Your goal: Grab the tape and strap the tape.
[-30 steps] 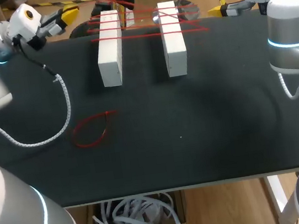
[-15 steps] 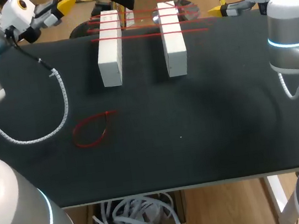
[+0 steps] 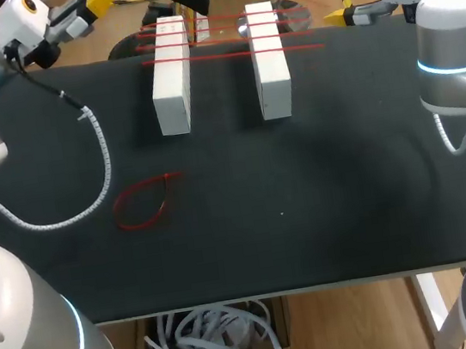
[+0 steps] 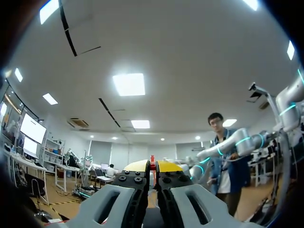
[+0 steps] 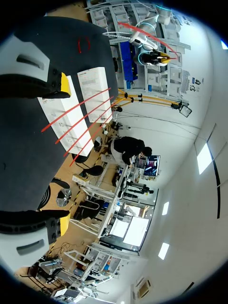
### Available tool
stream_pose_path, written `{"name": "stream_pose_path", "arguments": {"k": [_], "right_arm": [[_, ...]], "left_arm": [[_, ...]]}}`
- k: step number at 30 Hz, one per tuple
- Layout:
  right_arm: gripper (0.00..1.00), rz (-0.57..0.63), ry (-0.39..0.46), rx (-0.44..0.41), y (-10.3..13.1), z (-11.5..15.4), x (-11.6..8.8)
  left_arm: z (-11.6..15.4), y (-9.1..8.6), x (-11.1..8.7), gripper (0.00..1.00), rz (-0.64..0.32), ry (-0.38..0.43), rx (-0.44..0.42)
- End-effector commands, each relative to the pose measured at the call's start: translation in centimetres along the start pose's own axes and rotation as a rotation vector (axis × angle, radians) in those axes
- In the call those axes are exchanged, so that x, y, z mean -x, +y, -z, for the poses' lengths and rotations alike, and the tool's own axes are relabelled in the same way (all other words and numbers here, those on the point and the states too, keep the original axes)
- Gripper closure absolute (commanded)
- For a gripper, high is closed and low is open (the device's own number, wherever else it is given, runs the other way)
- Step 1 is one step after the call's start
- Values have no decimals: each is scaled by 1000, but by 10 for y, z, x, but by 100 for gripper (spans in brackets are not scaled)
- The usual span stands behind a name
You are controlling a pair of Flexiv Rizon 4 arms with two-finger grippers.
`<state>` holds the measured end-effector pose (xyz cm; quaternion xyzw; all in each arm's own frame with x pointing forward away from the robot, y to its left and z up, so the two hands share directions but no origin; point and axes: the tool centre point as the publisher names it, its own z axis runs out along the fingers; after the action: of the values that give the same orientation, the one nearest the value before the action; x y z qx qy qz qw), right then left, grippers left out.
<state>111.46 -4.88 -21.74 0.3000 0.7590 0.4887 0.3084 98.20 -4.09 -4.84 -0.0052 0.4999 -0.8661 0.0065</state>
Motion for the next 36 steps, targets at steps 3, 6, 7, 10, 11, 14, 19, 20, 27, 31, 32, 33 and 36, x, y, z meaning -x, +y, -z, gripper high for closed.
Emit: {"name": "stream_pose_path", "arguments": {"k": [3,6,7,10,11,14,19,20,27,31,32,33,36], "right_arm": [[0,0,1,-2,0,0,0],[0,0,1,-2,0,0,0],[0,0,1,-2,0,0,0],[0,0,1,-2,0,0,0],[0,0,1,-2,0,0,0],[0,0,1,-2,0,0,0],[0,0,1,-2,0,0,0],[0,0,1,-2,0,0,0],[0,0,1,-2,0,0,0],[0,0,1,-2,0,0,0],[0,0,1,-2,0,0,0],[0,0,1,-2,0,0,0],[0,0,1,-2,0,0,0]], "left_arm": [[-1,-1,-3,100,-2,-15,0],[-1,-1,-3,100,-2,-15,0],[-1,-1,-3,100,-2,-15,0],[-1,-1,-3,100,-2,-15,0],[-1,-1,-3,100,-2,-15,0],[-5,-3,1,100,-31,63,-49],[-11,-11,-4,100,-33,212,-76],[-13,-13,-7,100,-38,227,-75],[-17,-31,-21,100,-26,244,-43],[-17,-43,-27,100,-48,218,-23],[-17,-46,-29,100,-51,216,-19],[-17,-48,-30,100,-55,208,-5],[-18,-53,-33,100,-60,189,28]]}}
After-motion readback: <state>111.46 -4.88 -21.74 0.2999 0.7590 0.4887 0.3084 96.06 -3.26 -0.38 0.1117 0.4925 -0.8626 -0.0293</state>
